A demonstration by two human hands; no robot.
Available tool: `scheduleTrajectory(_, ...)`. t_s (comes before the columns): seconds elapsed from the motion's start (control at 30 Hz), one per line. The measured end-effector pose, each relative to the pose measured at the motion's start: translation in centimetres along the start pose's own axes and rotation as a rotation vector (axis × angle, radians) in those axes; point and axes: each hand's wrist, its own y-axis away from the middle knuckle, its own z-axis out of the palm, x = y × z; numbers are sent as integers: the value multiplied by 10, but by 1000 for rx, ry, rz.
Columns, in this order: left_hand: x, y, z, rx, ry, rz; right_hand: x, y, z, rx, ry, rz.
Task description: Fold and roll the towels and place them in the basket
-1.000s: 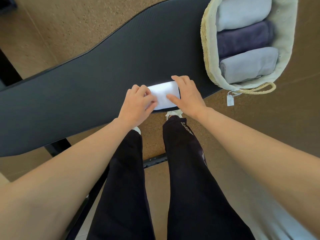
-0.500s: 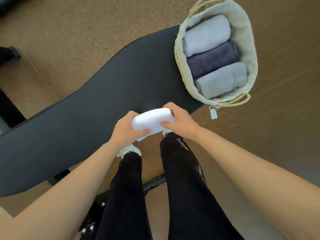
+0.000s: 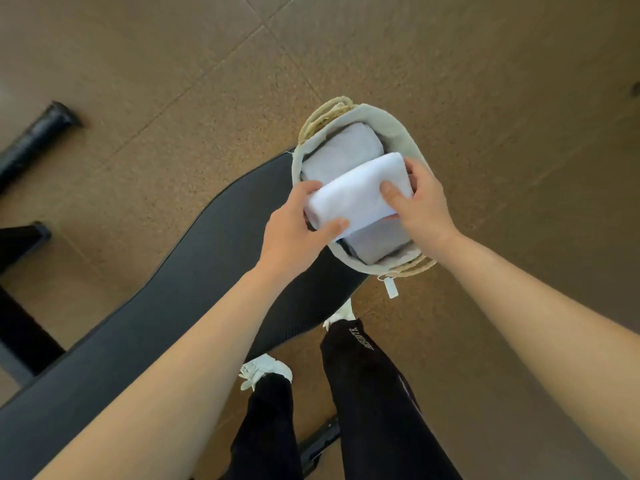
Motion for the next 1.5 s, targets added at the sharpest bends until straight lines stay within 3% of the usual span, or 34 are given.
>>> scheduleTrajectory(0.23,20,-62,6,224,-448,9,-9,-81,27,45,90,-77)
scheduleTrajectory(0.3,17,-60,8,342,-591,126,-6,-90,36,55,189,-75)
scheduleTrajectory(0.37,9,-59,12,415,-749,377,-3,-92,42,86,251,-81)
scheduleTrajectory(0.47,-9,-59,22,248,-974,588,-1,-93,48,148,325,-118)
scheduleTrajectory(0.57,-21,-55,31,70,-1059,499,-1,-88,46,225,431,-193)
scheduleTrajectory(0.67,-28,-60,36,-19,-1055,431,7,-75,38,366,673,-556)
scheduleTrajectory(0.73,-32,-66,38,-61,-1065,411,17,-72,35,279,768,-785)
scheduleTrajectory(0.77,-33,-68,39,-80,-1078,407,23,-73,34,166,802,-799)
scheduleTrajectory(0.83,-33,-72,38,-108,-1088,400,34,-75,32,-61,897,-679)
scheduleTrajectory(0.93,-28,-77,34,-135,-1144,399,36,-77,29,-207,994,-519)
scheduleTrajectory(1.07,-21,-82,30,-191,-1269,374,26,-81,29,-295,1069,-416)
scheduleTrajectory(1.27,-1,-83,28,-267,-1247,272,1,-84,25,-405,1143,-302)
scheduleTrajectory(1.4,4,-64,29,-206,-1177,256,-13,-78,20,-400,1051,-256)
scheduleTrajectory(1.5,6,-50,30,-67,-1046,254,-23,-67,24,-344,1011,-254)
